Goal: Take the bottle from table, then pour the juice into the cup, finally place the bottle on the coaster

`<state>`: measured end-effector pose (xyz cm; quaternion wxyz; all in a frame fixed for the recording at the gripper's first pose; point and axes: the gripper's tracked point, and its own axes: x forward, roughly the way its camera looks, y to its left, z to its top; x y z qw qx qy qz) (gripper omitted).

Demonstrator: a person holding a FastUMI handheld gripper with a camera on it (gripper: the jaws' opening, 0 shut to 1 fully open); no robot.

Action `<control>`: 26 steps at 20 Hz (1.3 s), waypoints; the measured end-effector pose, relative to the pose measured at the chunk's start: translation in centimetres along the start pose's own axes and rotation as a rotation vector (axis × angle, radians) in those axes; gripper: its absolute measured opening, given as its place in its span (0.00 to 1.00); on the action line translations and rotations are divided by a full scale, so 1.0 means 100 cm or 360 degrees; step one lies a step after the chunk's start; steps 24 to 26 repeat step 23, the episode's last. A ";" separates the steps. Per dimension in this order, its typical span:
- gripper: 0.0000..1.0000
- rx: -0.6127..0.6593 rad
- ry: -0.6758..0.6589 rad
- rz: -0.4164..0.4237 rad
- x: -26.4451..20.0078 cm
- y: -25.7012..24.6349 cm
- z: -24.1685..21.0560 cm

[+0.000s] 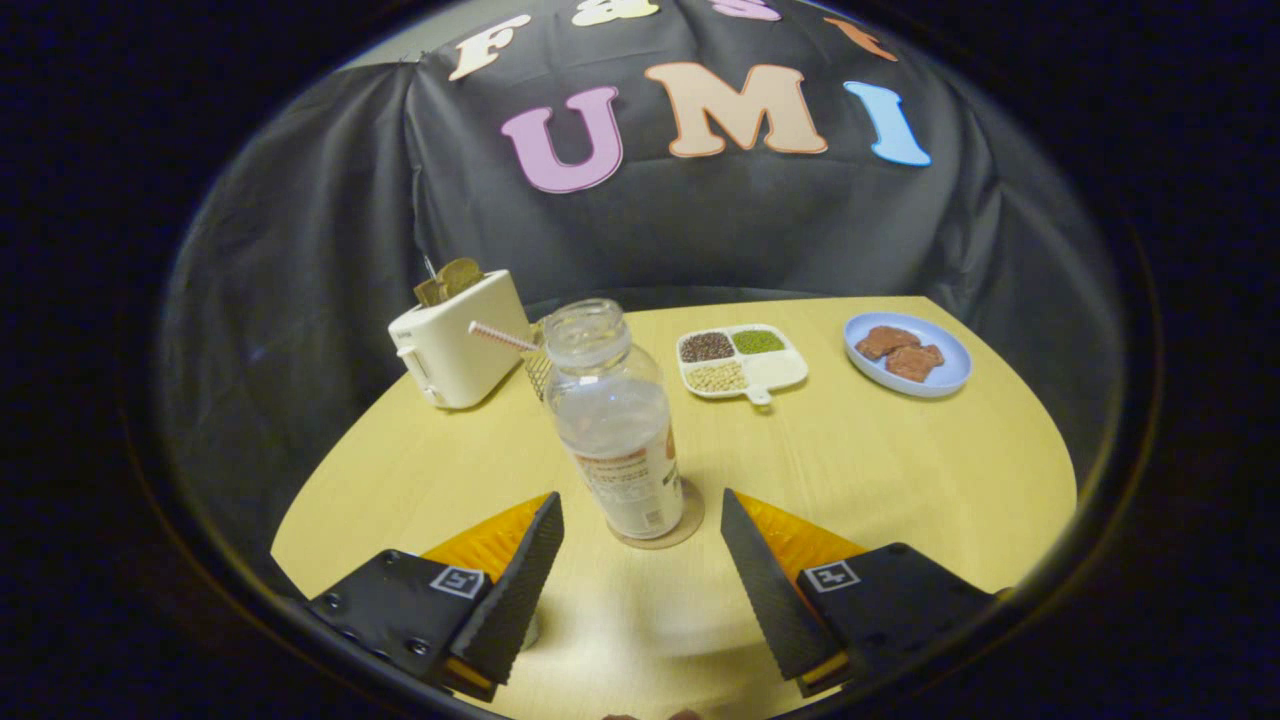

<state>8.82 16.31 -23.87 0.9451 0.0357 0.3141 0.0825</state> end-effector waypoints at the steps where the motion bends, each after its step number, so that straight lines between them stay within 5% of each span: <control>1: 0.99 0.0002 -0.0015 -0.0011 -0.009 -0.004 0.006; 13: 0.99 -0.0121 -0.0258 -0.0069 -0.092 -0.039 0.087; 26: 0.99 -0.0104 -0.0334 -0.0138 -0.126 -0.083 0.097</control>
